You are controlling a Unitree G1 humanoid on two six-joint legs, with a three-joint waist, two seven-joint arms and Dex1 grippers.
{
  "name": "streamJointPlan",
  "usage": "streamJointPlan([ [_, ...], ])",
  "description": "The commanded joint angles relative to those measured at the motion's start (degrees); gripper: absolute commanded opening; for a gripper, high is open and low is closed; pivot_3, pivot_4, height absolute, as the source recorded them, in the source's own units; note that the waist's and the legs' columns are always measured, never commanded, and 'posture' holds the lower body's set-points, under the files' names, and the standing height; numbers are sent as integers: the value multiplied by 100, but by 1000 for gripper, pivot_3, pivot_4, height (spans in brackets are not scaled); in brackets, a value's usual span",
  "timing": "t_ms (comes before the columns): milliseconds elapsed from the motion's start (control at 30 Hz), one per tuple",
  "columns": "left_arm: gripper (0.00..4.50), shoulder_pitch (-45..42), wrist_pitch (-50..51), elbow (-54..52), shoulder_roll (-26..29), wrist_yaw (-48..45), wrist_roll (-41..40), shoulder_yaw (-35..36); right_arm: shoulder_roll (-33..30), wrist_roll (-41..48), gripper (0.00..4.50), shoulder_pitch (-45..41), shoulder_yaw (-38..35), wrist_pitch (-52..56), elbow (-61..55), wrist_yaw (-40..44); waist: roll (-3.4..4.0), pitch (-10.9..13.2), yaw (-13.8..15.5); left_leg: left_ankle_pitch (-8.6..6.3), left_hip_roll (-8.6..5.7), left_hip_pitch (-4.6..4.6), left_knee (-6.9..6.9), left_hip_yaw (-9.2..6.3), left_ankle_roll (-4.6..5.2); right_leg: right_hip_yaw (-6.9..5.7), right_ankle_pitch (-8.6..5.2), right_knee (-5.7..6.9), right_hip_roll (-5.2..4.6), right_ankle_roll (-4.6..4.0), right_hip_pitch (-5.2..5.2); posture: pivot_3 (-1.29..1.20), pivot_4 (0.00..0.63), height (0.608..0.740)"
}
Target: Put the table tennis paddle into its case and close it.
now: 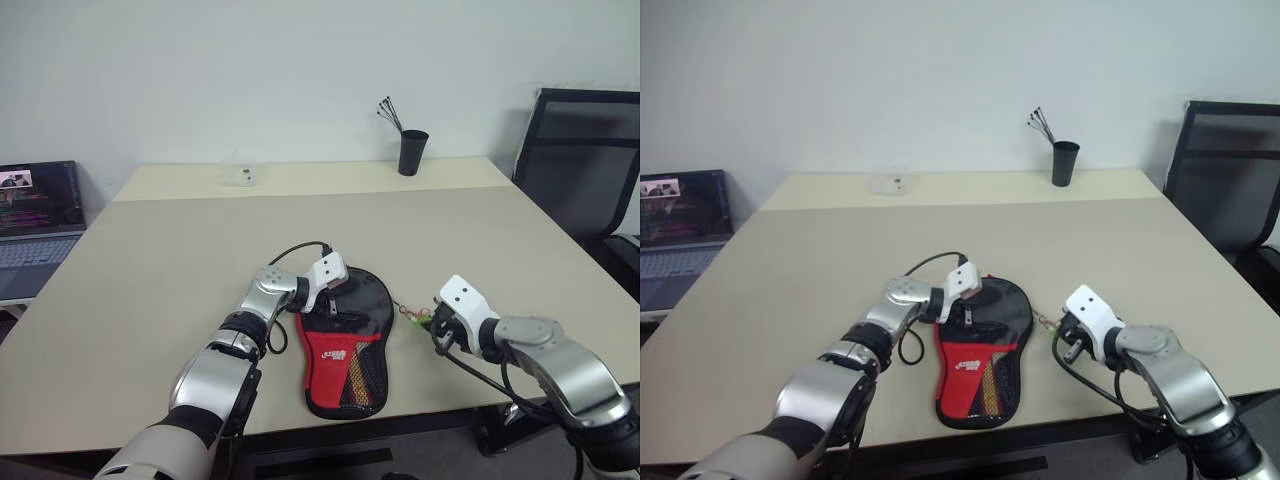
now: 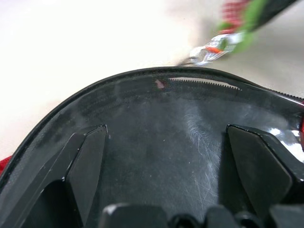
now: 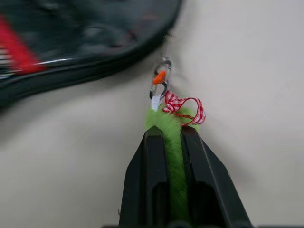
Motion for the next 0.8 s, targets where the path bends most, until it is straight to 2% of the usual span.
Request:
streamJointPlan([
  [33,4405,106,120,191,-109,-76,151,-145,-181,287,5,230,-123,412,-893,46,-1,-1,2,0,0,0,0,0,0,0,0,-1,0,0,0,0,150,740],
  [400,4405,88,142,204,-203,-120,192,-186,-673,1184,5,1096,-299,1137,-2302,313,-1,-5,27,-6,-2,-7,-1,-4,-3,-4,-1,-20,-5,1,3,0,150,740],
  [667,4405,64,170,206,-240,-123,201,-182,-852,2537,5,1576,-903,1417,-2744,972,-3,-6,36,-10,-4,-10,-2,-9,0,-10,-1,-31,-5,2,6,0,150,740],
  [800,4405,74,172,195,-237,-126,204,-186,-762,3059,5,1680,-928,1455,-2807,968,-4,-7,31,-11,-4,-13,0,-11,1,-11,-1,-32,-5,2,6,0,150,740],
])
